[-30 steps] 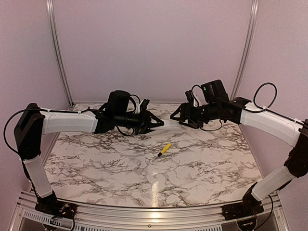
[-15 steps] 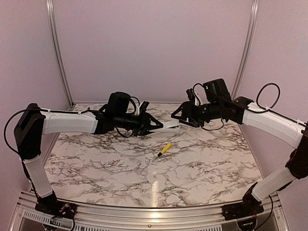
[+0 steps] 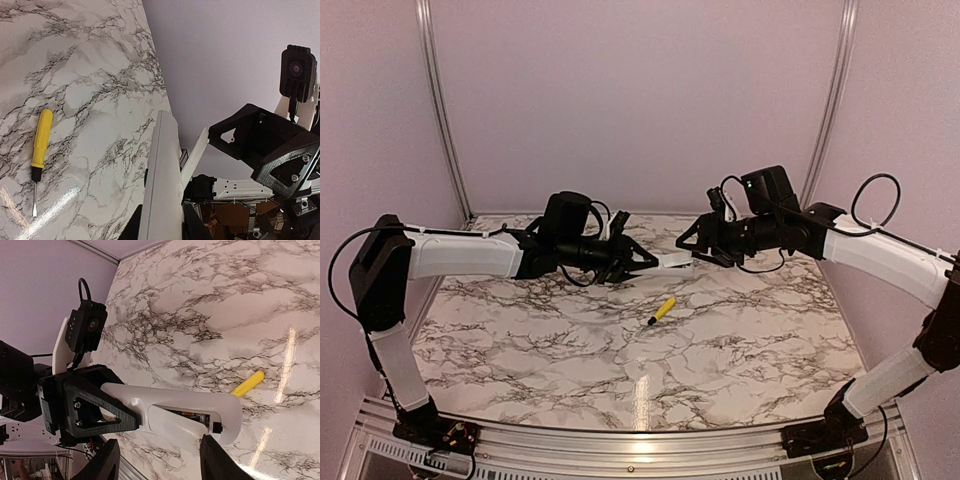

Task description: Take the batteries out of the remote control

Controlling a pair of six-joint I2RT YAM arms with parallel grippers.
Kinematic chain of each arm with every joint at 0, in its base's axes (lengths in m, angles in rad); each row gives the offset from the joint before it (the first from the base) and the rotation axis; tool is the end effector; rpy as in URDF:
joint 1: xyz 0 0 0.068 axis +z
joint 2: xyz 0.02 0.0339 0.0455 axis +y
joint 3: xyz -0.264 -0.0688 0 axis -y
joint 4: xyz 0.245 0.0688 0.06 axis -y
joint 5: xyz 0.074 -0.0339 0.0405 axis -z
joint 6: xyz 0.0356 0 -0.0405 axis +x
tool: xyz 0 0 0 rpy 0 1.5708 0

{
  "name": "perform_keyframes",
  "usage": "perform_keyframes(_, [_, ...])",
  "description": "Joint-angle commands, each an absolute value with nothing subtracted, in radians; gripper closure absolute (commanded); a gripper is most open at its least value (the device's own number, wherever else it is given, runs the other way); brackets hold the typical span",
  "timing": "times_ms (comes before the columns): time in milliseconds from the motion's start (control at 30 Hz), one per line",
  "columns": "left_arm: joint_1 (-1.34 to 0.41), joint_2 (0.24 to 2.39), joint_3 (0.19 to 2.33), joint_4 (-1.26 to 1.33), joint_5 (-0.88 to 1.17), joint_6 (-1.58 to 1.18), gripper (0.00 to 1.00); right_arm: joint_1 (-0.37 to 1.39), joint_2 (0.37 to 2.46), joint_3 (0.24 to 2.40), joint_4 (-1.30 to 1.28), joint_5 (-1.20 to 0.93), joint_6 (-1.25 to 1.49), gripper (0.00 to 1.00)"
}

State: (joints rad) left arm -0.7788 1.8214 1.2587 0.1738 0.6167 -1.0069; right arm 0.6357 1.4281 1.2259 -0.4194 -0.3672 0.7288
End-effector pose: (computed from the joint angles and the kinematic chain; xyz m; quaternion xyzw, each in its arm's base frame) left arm 0.2845 -0.3097 0.2502 0.0779 0.8053 -0.5715 0.1367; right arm 0.2513 0.2013 0.3220 -0.0426 0.8775 0.4093 0.2463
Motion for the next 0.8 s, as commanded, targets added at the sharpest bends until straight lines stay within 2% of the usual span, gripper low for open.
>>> perform_keyframes(0, [-0.788,1.803,1.251,0.205,0.614,-0.985,1.00,0.650,1.407,1.221,-0.385,-0.422,0.747,0.47])
perform_keyframes(767, [-0.788,1.810,1.257,0.210,0.603,-0.980,1.00,0.675,1.405,1.200,-0.383,-0.413,0.760,0.48])
